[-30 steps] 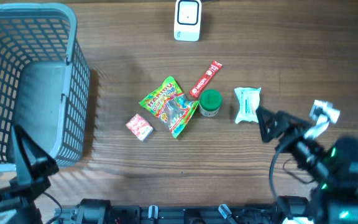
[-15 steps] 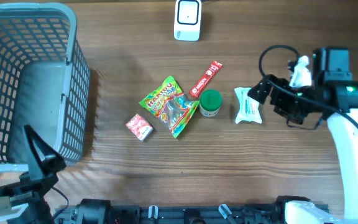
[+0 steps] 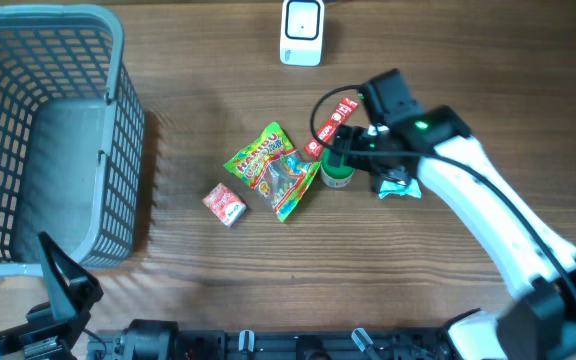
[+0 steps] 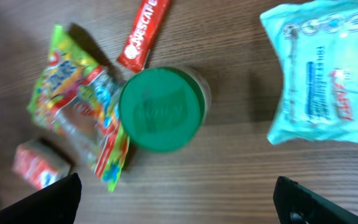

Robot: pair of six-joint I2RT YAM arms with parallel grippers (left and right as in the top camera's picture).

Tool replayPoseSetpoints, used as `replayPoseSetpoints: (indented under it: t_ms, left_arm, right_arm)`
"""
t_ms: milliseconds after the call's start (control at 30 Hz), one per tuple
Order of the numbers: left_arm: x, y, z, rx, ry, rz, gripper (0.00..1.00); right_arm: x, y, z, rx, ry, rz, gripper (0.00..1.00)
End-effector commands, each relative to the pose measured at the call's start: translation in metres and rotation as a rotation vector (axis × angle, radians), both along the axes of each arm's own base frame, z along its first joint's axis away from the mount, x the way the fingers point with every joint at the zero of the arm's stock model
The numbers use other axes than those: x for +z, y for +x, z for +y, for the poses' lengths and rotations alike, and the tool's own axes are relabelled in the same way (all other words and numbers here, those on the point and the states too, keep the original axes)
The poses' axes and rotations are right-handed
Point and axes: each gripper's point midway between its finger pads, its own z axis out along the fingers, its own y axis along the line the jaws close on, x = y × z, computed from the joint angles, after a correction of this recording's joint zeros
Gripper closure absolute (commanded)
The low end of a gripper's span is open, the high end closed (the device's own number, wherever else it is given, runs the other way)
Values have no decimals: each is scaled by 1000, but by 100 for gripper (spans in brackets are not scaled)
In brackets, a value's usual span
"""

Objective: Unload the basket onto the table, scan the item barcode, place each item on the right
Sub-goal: 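Move the right gripper over the green-capped bottle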

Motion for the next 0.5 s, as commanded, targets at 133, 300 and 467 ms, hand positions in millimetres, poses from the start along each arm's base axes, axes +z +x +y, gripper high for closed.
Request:
replayPoseSetpoints:
  t_ms: [133, 300, 467]
  left_arm:
    - [-5, -8, 2, 11, -6, -10, 0]
    - [-18, 8, -2, -2, 6, 24, 0]
    - [-17, 7, -2, -3, 7, 14, 0]
  right_arm:
    - [-20, 37, 15, -111, -12, 42, 1]
    - [-37, 43, 11, -142, -49, 60, 1]
    - [-63, 45, 11, -142, -80, 104, 1]
